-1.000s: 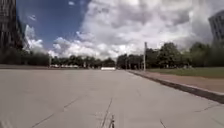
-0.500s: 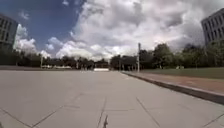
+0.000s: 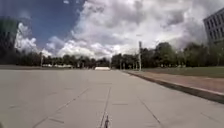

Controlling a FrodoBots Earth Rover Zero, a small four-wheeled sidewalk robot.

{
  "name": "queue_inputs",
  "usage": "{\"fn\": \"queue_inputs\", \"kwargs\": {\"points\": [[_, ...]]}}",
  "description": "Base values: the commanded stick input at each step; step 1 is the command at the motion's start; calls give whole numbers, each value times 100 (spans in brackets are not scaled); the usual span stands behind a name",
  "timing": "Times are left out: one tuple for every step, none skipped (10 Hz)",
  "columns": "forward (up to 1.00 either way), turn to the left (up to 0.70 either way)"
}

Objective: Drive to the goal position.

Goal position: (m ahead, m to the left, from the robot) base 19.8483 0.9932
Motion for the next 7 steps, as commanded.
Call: {"fn": "queue_inputs", "kwargs": {"points": [[100, 0], [100, 0], [100, 0], [100, 0], [100, 0], [100, 0], [100, 0]]}}
